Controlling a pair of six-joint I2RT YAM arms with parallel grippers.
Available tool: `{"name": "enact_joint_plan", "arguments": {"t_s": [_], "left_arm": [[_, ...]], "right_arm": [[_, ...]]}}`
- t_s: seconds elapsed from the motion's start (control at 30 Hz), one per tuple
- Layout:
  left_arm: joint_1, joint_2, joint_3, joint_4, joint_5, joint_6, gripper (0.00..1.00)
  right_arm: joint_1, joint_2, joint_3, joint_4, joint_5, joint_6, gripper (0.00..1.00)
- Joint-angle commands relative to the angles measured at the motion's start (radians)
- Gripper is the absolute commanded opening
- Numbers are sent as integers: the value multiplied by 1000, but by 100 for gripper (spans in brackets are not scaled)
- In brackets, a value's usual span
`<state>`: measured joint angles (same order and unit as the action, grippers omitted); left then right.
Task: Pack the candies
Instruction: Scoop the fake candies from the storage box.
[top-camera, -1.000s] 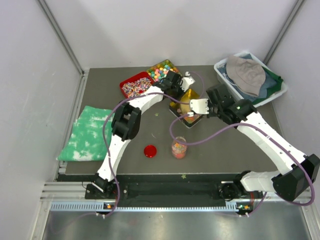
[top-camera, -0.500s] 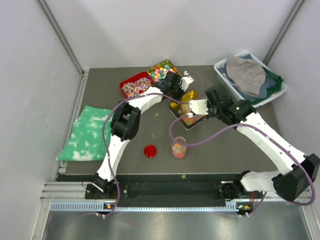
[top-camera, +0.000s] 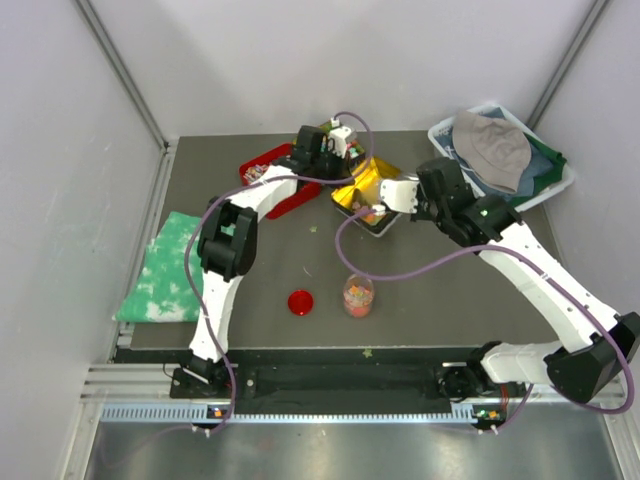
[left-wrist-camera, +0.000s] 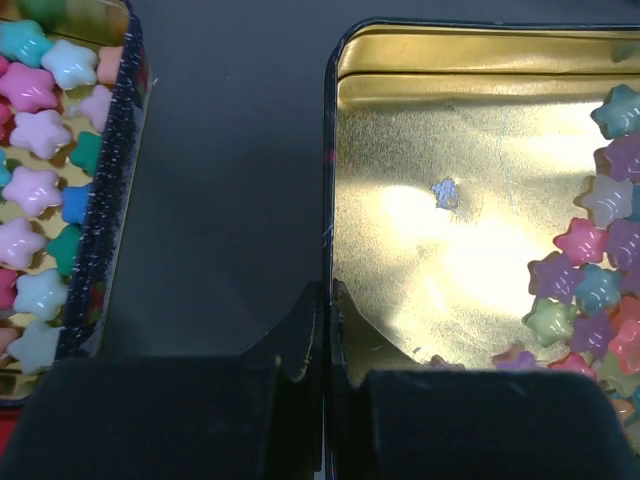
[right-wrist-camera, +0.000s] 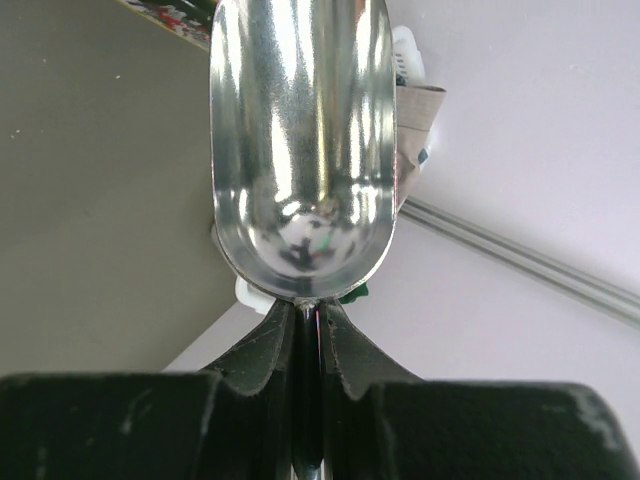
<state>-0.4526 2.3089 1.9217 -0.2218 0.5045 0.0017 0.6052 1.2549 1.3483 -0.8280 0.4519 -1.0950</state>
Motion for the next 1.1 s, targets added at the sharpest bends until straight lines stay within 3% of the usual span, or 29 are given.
{"name": "enact_joint_plan", "arguments": {"t_s": [0.0, 0.3, 0.47, 0.67, 1.07], "left_arm": [[17, -123, -19, 133, 147, -98, 0], [29, -155, -47, 213, 212, -150, 0], [31, -166, -29, 246, 233, -172, 0], [0, -183, -3, 113, -15, 33, 0], [-15, -258, -101, 105, -178, 196, 0]], "right_arm": [[-10, -29, 48, 52, 24, 29, 0], [-27, -15, 72, 242, 105, -9, 0], [-33, -9, 83, 230, 103, -22, 0], [-32, 0, 95, 170, 103, -63, 0], [37, -42, -106, 184, 137, -330, 0]]}}
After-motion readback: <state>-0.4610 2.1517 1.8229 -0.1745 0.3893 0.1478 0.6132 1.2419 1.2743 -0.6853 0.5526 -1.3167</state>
